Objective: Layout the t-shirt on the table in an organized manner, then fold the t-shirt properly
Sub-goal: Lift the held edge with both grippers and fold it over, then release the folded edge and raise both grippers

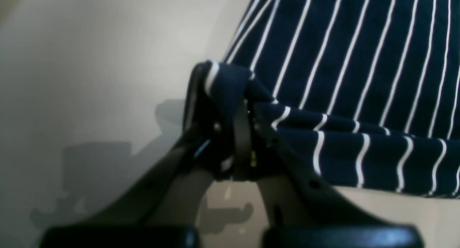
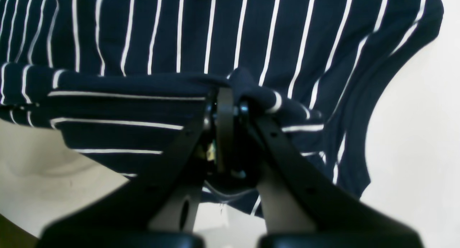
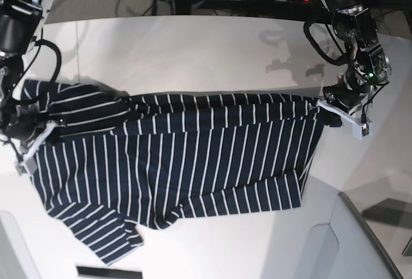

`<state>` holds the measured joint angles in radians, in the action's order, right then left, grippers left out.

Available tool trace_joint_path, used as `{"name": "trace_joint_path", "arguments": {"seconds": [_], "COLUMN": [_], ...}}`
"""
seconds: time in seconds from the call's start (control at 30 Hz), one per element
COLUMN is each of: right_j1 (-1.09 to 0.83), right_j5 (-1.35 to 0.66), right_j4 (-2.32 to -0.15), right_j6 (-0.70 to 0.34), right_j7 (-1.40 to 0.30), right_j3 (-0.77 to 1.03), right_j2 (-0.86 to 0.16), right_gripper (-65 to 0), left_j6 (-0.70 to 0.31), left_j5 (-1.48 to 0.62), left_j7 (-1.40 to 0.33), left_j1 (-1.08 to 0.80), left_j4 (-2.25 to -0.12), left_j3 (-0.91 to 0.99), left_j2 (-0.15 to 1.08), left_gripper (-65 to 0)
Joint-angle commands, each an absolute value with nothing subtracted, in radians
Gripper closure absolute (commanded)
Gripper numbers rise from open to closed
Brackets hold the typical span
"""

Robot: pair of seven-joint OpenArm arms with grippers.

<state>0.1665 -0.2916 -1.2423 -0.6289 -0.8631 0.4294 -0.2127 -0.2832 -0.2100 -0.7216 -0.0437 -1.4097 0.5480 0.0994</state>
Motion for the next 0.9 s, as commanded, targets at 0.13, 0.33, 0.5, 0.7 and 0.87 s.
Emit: {"name": "trace_joint_path", "arguments": {"seconds": [0.13,0.33,0.5,0.7,0.87], "right_j1": [0.213,0.289,0.320,0.295,0.133], "right_j5": [-0.300,-0.300,-0.300,-0.303,-0.308], "right_j4": [-1.251,-1.113,-1.098,-1.147,-1.377], "right_j6": [-0.628,-0.628,-0.627,-0.627,-0.627], "right_j7": [-0.840,-0.839,-0.768,-0.756,-0.779], "right_j3": [0.432,0.432,0.432,0.472,0.664], "right_j2": [-0.229,-0.236,-0.239,-0.266,-0.188], "right_gripper": [-0.3,-1.5,-22.2,-48.8,-47.0], "left_j6": [-0.272,-0.272,-0.272,-0.272,-0.277], "left_j5": [-0.209,-0.209,-0.208,-0.180,-0.186], "left_j7": [-0.702,-0.700,-0.700,-0.700,-0.700], "left_j1": [-0.028,0.001,0.059,0.084,0.025], "left_j4": [-1.420,-1.415,-1.371,-1.377,-1.452], "left_j3": [0.549,0.481,0.486,0.490,0.542], "left_j2": [0.110,0.116,0.122,0.148,0.165], "left_gripper": [0.0,0.0,0.0,-36.7,-65.0]}}
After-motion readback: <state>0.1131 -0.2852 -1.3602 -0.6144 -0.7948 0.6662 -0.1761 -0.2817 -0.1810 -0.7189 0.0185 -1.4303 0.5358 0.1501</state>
